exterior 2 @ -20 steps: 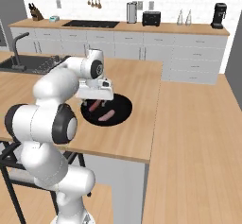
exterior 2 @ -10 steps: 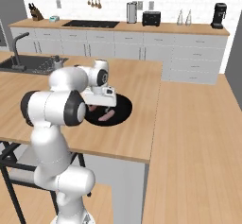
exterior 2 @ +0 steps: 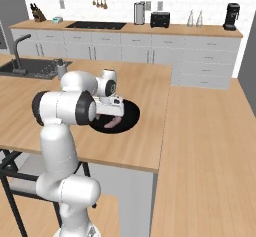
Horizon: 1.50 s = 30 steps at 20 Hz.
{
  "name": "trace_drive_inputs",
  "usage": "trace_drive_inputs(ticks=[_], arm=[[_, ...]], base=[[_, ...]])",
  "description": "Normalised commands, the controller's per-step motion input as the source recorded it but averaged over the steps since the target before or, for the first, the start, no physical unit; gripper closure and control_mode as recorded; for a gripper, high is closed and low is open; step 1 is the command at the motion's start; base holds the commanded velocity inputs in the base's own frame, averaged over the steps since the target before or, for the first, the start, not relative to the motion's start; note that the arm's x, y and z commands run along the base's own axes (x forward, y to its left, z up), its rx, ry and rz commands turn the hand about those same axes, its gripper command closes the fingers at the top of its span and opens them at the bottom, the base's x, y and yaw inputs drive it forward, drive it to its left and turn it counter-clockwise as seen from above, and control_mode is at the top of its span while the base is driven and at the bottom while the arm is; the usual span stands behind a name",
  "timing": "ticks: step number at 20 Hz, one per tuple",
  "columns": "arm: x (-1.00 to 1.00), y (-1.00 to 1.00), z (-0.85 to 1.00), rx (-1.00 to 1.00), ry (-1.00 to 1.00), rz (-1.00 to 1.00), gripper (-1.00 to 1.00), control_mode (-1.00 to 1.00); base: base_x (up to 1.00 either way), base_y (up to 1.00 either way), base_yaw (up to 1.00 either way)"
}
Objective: Place one bun and one sausage from the bowl on each plate.
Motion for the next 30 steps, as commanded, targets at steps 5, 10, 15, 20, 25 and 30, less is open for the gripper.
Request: trace_drive_inputs(ticks=[5,10,15,20,25,30], arm=[[0.06,-0.01,-0.05,0.00,-0.04,-0.06,-1.00,-1.00],[0.13,0.00,-0.30,0.00,0.04,-0.03,-1.00,-1.00],[0.31,0.01,-0.42,0.00,0.06,-0.07,-1.00,-1.00],[0.21,0.00,-0.44,0.00,0.05,-0.07,-1.00,-1.00],[0.14,0.04,-0.34,0.00,0.05,-0.06,-1.00,-1.00],[0.00,0.00,-0.04,0.00,0.08,0.00,1.00,-1.00]], base=[[0.00,0.00,0.00],[0.00,0.00,0.00],[0.00,0.00,0.00],[0.00,0.00,0.00],[0.00,0.00,0.00],[0.00,0.00,0.00]])
